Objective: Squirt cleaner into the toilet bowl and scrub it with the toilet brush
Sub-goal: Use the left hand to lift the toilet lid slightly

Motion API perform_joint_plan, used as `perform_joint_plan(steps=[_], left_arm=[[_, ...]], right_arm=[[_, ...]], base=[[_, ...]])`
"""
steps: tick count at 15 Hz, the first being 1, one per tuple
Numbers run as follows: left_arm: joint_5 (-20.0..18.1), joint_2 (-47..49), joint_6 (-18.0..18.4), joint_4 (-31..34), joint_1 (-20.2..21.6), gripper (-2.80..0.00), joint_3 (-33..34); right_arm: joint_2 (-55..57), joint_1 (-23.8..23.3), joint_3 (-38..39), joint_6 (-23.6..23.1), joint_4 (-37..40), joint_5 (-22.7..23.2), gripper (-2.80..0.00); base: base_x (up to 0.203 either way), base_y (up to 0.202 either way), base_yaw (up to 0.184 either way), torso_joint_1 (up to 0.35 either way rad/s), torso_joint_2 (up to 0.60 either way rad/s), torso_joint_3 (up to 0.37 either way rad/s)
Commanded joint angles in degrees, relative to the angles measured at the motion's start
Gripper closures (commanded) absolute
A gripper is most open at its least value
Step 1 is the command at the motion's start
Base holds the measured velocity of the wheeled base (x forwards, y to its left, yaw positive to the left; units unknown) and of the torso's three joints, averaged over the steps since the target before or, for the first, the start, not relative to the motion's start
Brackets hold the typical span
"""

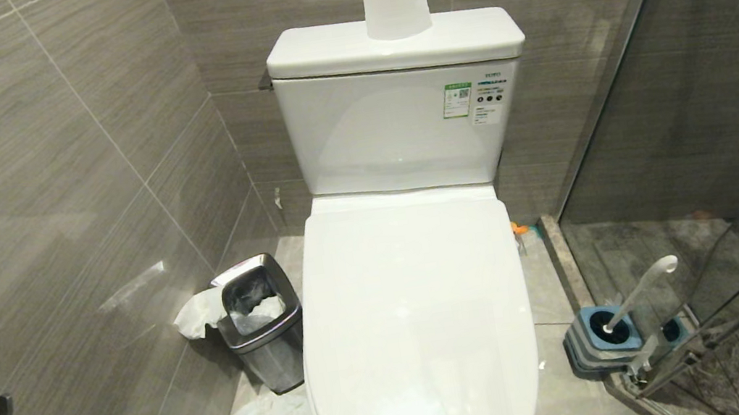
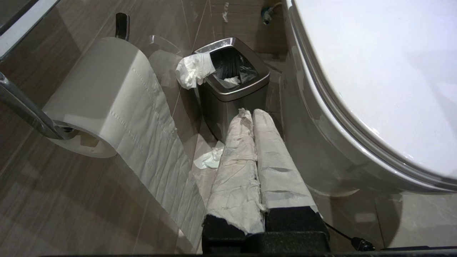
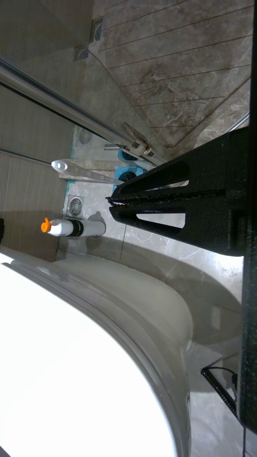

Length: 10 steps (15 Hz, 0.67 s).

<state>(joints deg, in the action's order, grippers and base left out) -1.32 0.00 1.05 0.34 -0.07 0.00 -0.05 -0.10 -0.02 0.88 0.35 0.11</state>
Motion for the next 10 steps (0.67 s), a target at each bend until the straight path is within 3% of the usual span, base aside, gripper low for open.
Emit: perform_joint_plan(steps=[1,10], left_arm=[[0.0,0.0,0.01,0.01,-0.01,0.0,0.09],[0.0,0.0,0.01,0.01,0.01,0.0,0.09]], right_arm=[[0.05,0.01,0.02,0.0,0.0,-0.02,0.0],[0.05,0.01,0.02,0.0,0.0,-0.02,0.0]], base=[[0.0,0.0,0.0,0.0,0.0,0.0],[0.0,0.0,0.0,0.0,0.0,0.0]])
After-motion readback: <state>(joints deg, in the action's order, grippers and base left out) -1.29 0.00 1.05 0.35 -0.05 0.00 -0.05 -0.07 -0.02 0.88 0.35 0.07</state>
